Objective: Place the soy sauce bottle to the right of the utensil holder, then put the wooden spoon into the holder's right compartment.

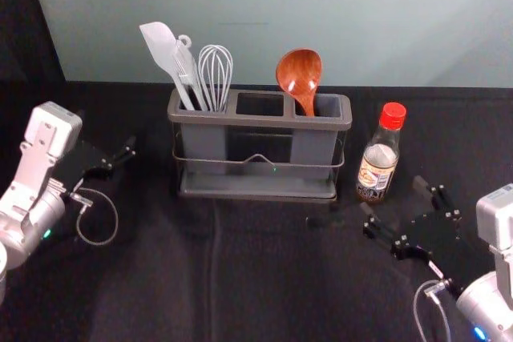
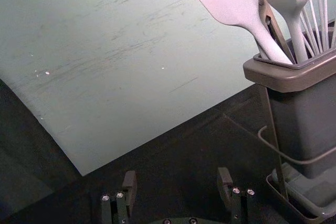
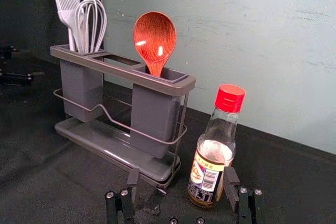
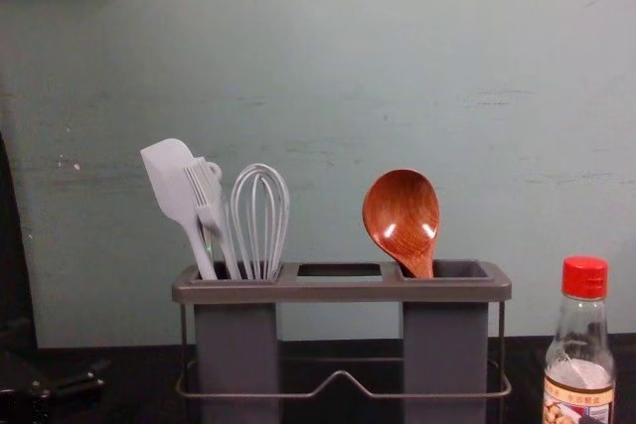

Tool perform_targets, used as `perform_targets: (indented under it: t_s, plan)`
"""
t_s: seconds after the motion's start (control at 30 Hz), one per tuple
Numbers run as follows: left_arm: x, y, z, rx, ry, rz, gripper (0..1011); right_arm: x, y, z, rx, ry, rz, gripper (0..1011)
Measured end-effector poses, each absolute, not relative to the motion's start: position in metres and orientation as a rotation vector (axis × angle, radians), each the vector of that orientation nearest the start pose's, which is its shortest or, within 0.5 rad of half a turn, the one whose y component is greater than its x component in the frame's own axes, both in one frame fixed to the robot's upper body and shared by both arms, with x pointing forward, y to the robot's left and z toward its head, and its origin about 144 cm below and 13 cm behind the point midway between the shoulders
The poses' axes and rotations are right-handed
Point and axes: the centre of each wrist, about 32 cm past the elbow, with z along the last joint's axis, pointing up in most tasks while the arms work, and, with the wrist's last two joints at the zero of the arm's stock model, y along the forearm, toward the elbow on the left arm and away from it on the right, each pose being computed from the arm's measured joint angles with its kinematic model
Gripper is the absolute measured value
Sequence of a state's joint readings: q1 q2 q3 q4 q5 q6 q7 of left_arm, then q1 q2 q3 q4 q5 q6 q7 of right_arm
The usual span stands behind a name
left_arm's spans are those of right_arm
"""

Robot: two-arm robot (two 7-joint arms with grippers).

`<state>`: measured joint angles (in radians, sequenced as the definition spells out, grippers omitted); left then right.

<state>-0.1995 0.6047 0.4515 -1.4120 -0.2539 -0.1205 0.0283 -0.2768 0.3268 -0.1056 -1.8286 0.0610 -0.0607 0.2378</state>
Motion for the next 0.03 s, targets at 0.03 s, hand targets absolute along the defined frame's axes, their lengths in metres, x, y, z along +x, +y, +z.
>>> perform_targets:
  t_s: [0.03]
  plan:
    - [0.4886, 0.3097, 1.1398, 0.304, -0.285, 1.248, 1005, 0.3780, -0.2649, 1.1461, -0.171, -0.159, -1.135, 1003]
